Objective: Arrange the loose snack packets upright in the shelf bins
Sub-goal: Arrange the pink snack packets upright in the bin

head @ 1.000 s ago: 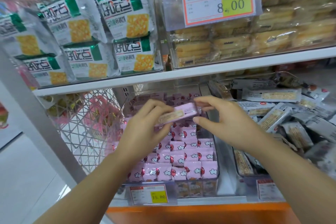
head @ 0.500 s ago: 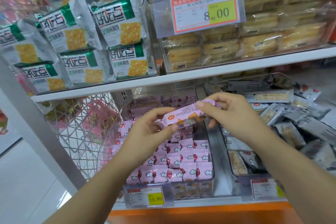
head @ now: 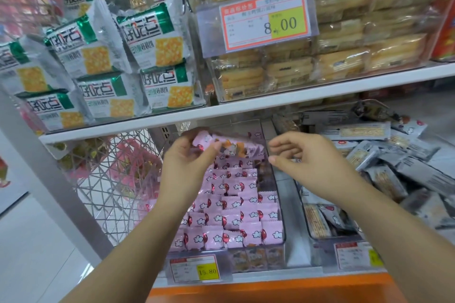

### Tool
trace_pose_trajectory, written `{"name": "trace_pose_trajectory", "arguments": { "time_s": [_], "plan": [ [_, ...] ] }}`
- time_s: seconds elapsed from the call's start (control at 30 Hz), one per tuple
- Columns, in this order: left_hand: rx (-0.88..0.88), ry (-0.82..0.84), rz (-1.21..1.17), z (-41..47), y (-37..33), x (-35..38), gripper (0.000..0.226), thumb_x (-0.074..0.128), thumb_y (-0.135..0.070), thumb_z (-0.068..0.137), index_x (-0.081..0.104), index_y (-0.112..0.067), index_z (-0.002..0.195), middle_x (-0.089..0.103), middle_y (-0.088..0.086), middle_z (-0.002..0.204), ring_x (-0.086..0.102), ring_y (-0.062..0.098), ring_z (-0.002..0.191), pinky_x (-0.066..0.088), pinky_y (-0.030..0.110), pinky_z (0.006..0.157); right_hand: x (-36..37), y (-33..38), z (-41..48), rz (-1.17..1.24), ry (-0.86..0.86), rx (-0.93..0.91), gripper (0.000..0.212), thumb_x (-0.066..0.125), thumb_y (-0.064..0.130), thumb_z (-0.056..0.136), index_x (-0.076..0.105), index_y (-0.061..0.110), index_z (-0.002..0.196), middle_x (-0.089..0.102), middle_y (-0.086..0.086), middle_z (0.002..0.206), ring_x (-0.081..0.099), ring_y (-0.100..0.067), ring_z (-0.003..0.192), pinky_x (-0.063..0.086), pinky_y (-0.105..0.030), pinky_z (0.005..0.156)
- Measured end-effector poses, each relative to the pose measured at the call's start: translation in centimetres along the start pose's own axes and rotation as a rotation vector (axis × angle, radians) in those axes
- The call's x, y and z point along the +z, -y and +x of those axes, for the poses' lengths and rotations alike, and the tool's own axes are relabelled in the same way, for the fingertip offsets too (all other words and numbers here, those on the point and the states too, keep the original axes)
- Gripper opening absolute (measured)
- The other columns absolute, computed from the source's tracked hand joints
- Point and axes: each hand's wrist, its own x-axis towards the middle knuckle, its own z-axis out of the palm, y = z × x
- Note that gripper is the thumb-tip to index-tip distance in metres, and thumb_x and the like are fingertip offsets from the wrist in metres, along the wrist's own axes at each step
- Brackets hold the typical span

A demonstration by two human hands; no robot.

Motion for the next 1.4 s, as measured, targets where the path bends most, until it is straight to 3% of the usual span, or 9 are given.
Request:
{"name": "trace_pose_trajectory", "arguments": {
  "time_s": [0.07, 0.13, 0.27, 0.43, 0.67, 0.97, 1.07, 1.23, 1.4],
  "plan": [
    [0.056, 0.064, 0.211, 0.6, 0.7, 0.6, 0.025, 0.072, -0.033, 0.082, 0.065, -0.020, 0.102, 0.063, 0.018, 0.078, 0.053, 0.020, 0.064, 0.045, 0.033, 0.065, 0.1, 0.0, -0.2, -0.153, 0.057, -0.022, 0.021, 0.068, 0.026, 0.085, 0.066, 0.026, 0.106, 0.065, 0.015, 0.099, 0.059, 0.002, 0.090, 0.043, -0.016, 0.085],
    [0.097, 0.134, 0.293, 1.3, 1.0, 1.6, 0.029, 0.071, -0.032, 0.084, 0.064, -0.022, 0.110, 0.065, 0.009, 0.076, 0.052, 0.016, 0.057, 0.042, 0.027, 0.060, 0.2, 0.0, -0.4, -0.233, 0.092, -0.037, 0.024, 0.066, 0.027, 0.086, 0.066, 0.024, 0.110, 0.065, 0.014, 0.101, 0.058, 0.001, 0.095, 0.041, -0.015, 0.086],
    [0.182, 0.227, 0.506, 3.3, 1.3, 3.7, 0.033, 0.070, -0.027, 0.085, 0.062, -0.023, 0.117, 0.066, -0.008, 0.094, 0.056, 0.004, 0.070, 0.041, 0.018, 0.063, 0.1, -0.1, -0.5, -0.243, 0.089, -0.049, 0.023, 0.066, 0.027, 0.086, 0.067, 0.026, 0.109, 0.063, 0.019, 0.096, 0.057, 0.005, 0.092, 0.039, -0.012, 0.080],
    [0.265, 0.407, 0.723, 5.1, 2.3, 5.7, 0.042, 0.071, -0.025, 0.085, 0.060, -0.015, 0.124, 0.060, 0.008, 0.123, 0.059, 0.017, 0.090, 0.036, 0.018, 0.071, 0.1, -0.3, -0.4, -0.256, 0.099, -0.063, 0.025, 0.066, 0.028, 0.085, 0.067, 0.028, 0.110, 0.058, 0.023, 0.091, 0.051, 0.014, 0.084, 0.034, 0.000, 0.073],
    [0.233, 0.404, 0.756, 5.5, 4.0, 5.8, 0.039, 0.074, -0.030, 0.081, 0.060, -0.018, 0.115, 0.065, 0.000, 0.102, 0.056, 0.015, 0.087, 0.049, 0.029, 0.078, -0.1, -0.4, -0.5, -0.251, 0.119, -0.070, 0.024, 0.066, 0.028, 0.086, 0.066, 0.030, 0.110, 0.064, 0.020, 0.102, 0.053, 0.009, 0.092, 0.034, 0.002, 0.073],
    [0.152, 0.617, 0.997, 5.7, 4.7, 5.5, 0.022, 0.051, -0.037, 0.097, 0.069, -0.034, 0.108, 0.066, -0.010, 0.113, 0.058, 0.014, 0.102, 0.048, 0.030, 0.085, -0.1, -0.3, -0.6, -0.303, 0.128, -0.093, 0.024, 0.064, 0.031, 0.087, 0.066, 0.030, 0.111, 0.065, 0.017, 0.110, 0.050, 0.007, 0.095, 0.031, 0.002, 0.072],
    [0.192, 0.564, 0.926, 5.8, 5.0, 5.1, 0.024, 0.050, -0.034, 0.097, 0.067, -0.033, 0.114, 0.064, -0.007, 0.118, 0.058, 0.016, 0.105, 0.048, 0.033, 0.089, -0.1, -0.5, -0.6, -0.298, 0.135, -0.087, 0.027, 0.064, 0.033, 0.087, 0.065, 0.030, 0.114, 0.064, 0.017, 0.114, 0.051, 0.006, 0.099, 0.031, -0.002, 0.075],
    [0.260, 0.113, 0.832, 6.8, 4.9, 2.3, 0.031, 0.054, -0.016, 0.093, 0.064, -0.023, 0.121, 0.061, 0.003, 0.116, 0.061, 0.023, 0.099, 0.047, 0.026, 0.081, -0.2, -0.7, -0.4, -0.301, 0.151, -0.075, 0.030, 0.062, 0.035, 0.088, 0.063, 0.028, 0.118, 0.062, 0.016, 0.119, 0.051, 0.005, 0.106, 0.028, 0.005, 0.072],
    [0.060, 0.193, 0.960, 7.9, 5.5, 0.4, 0.028, 0.054, -0.017, 0.088, 0.065, -0.031, 0.110, 0.064, -0.012, 0.092, 0.061, 0.019, 0.095, 0.048, 0.033, 0.090, -0.2, -0.6, -0.4, -0.296, 0.158, -0.076, 0.031, 0.062, 0.035, 0.089, 0.062, 0.028, 0.120, 0.061, 0.015, 0.121, 0.052, 0.001, 0.111, 0.032, -0.004, 0.080]
  ]
}}
